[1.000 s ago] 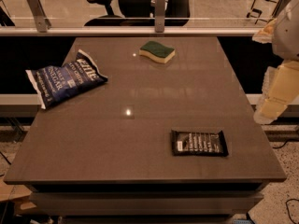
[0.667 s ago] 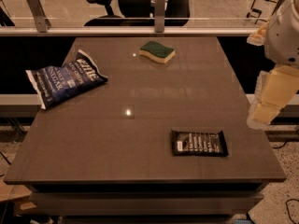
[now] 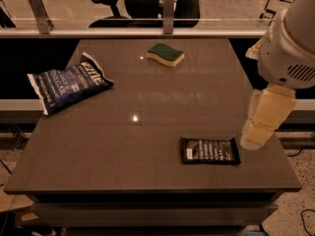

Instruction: Move rxbar chocolate near sponge

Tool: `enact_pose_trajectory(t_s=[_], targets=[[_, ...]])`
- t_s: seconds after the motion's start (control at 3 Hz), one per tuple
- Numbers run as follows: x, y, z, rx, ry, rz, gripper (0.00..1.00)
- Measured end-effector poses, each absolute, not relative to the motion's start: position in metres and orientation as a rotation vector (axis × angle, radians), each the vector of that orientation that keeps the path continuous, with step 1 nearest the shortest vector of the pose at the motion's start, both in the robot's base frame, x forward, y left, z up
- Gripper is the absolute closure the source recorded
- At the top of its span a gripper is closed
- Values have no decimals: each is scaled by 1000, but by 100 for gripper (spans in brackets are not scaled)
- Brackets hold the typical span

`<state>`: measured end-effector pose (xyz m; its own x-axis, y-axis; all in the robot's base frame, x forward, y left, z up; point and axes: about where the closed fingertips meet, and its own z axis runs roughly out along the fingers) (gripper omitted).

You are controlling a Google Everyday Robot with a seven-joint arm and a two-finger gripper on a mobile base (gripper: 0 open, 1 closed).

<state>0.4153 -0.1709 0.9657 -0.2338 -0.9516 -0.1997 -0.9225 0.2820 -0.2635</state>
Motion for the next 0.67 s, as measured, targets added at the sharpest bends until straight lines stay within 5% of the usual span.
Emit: enact_pose_trajectory(t_s=[0.67], targets=[[419, -161, 921, -1763, 2237, -159, 0]])
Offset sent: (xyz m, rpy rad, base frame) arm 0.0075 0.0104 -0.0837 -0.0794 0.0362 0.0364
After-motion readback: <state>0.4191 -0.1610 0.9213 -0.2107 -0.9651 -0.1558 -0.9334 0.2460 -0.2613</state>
